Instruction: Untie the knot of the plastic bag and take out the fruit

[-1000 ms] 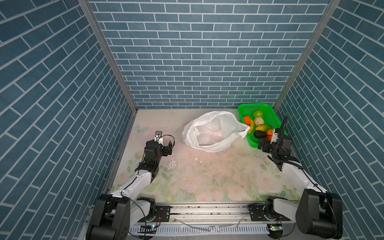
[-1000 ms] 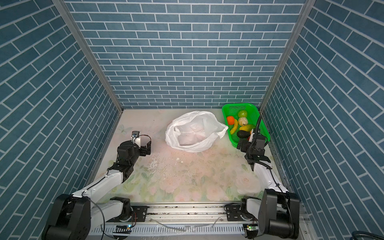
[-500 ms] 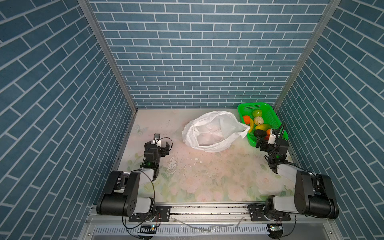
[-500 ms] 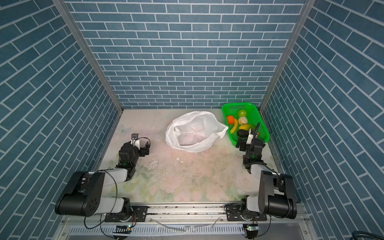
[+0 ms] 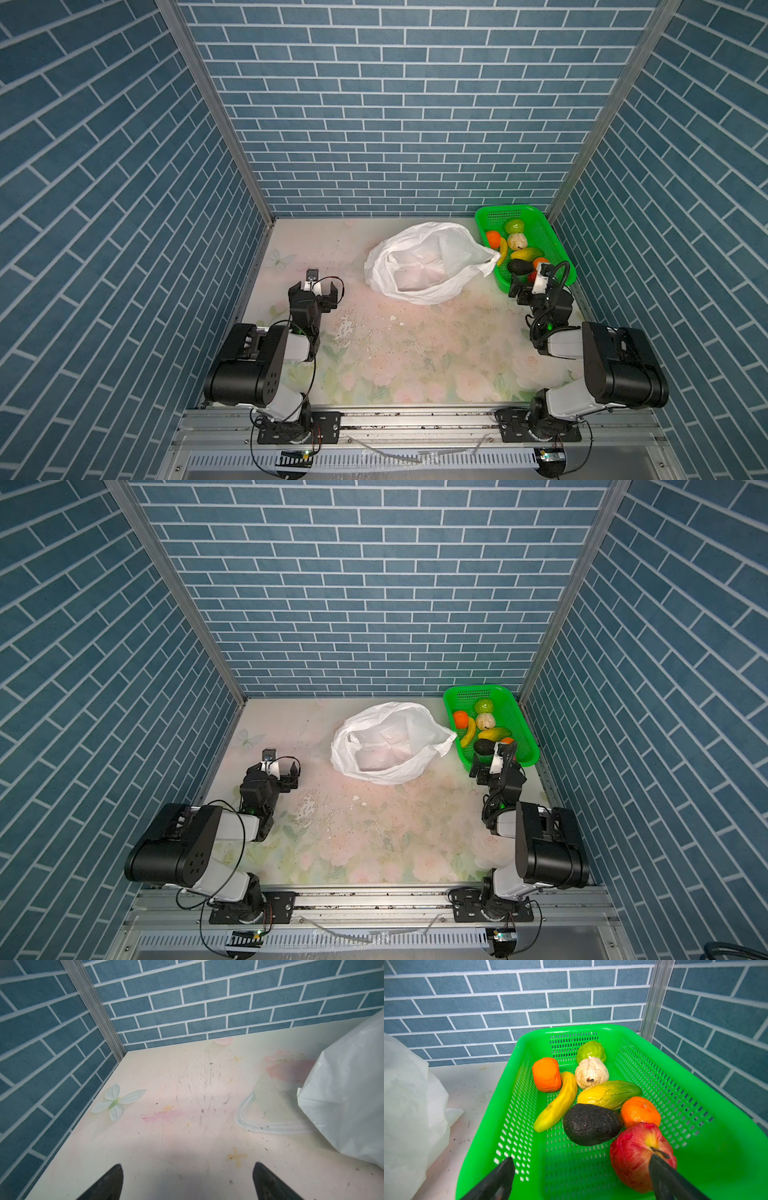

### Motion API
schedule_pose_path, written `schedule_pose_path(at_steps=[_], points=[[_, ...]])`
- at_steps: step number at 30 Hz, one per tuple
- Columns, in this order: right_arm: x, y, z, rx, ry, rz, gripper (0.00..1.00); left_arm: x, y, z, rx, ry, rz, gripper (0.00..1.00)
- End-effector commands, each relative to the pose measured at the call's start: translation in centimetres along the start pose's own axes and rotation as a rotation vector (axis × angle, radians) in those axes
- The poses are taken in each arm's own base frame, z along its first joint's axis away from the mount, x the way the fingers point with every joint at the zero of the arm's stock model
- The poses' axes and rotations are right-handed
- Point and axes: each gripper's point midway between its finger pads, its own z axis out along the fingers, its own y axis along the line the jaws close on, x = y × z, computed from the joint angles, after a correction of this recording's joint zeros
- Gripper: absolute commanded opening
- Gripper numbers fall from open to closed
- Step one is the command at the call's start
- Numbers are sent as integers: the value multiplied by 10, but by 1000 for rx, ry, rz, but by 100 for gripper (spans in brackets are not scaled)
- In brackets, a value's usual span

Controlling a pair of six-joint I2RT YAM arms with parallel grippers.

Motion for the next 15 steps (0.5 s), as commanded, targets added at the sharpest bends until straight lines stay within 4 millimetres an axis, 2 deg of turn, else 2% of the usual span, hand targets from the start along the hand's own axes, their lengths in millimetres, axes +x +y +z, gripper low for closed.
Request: schedule_pose_path(at_steps=[1,15], points=[[31,2,-1,25,105,-21,99,-5,5,2,-18,-15,-7,97],[31,-1,2,43,119,-21,99,-5,6,4,-21,-5,-13,98]])
